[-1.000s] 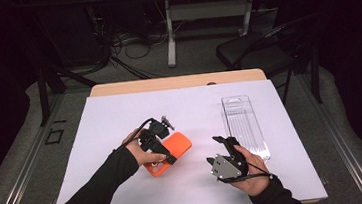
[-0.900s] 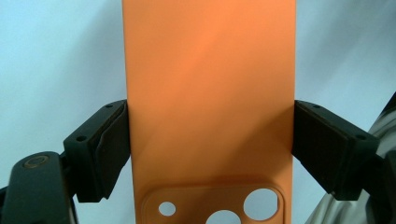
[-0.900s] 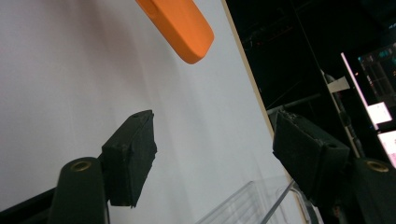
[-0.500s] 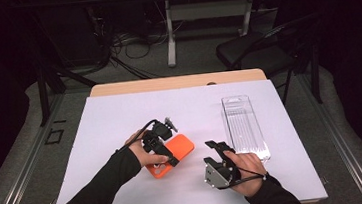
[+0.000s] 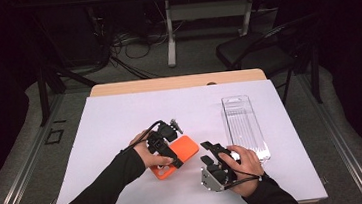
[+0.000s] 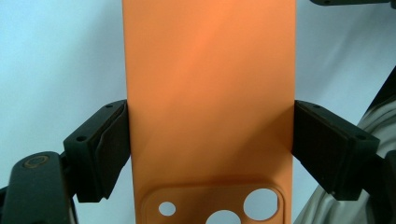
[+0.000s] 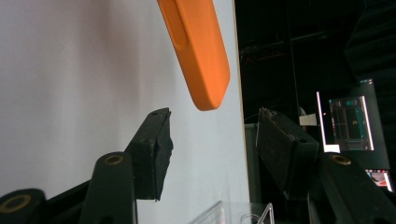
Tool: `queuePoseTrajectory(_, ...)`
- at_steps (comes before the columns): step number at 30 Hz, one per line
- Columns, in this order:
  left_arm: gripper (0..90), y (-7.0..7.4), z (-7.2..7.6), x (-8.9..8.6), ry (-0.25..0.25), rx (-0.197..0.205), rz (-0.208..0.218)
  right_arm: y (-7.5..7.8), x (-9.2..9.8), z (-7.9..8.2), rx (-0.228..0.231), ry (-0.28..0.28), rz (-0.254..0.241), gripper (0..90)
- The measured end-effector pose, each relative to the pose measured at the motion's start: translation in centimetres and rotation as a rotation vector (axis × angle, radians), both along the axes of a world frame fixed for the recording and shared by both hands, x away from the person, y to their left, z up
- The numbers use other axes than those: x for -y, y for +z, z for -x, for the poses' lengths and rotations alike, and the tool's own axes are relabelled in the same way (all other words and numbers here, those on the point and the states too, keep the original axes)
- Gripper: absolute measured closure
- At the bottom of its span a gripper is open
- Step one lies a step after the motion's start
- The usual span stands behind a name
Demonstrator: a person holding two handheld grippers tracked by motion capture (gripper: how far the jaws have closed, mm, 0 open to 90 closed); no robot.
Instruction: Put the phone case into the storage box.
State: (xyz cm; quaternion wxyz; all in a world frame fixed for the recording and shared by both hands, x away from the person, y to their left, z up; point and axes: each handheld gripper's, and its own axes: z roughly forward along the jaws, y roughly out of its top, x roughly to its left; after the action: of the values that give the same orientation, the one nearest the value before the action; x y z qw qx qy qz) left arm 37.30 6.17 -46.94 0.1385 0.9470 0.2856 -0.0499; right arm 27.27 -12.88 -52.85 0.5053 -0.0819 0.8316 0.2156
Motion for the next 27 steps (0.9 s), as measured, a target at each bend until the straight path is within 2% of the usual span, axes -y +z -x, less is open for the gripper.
queuePoseTrajectory(6, 16.0, 0.1, 0.1, 0.3, -0.012, -0.004, -0.005, -0.3, -0.4, -0.3, 0.029, 0.004, 0.045, 45.7)
queuePoseTrajectory(15, 15.9, 0.2, 0.0, 0.4, -0.011, -0.006, -0.004, -0.3, -1.3, -0.8, 0.042, 0.022, 0.073, 49.6)
queuePoseTrajectory(17, 15.9, 0.2, 0.0, 0.5, -0.011, -0.007, -0.004, -0.2, -1.5, -0.9, 0.063, 0.028, 0.097, 51.3)
queuePoseTrajectory(22, 15.9, 0.2, 0.0, 0.7, -0.018, -0.013, -0.007, -0.6, -1.8, -0.9, 0.115, 0.037, 0.111, 54.7)
queuePoseTrajectory(27, 16.0, 0.1, -0.2, 0.7, -0.017, -0.028, -0.005, -0.7, -1.6, -1.0, 0.108, 0.033, 0.124, 57.0)
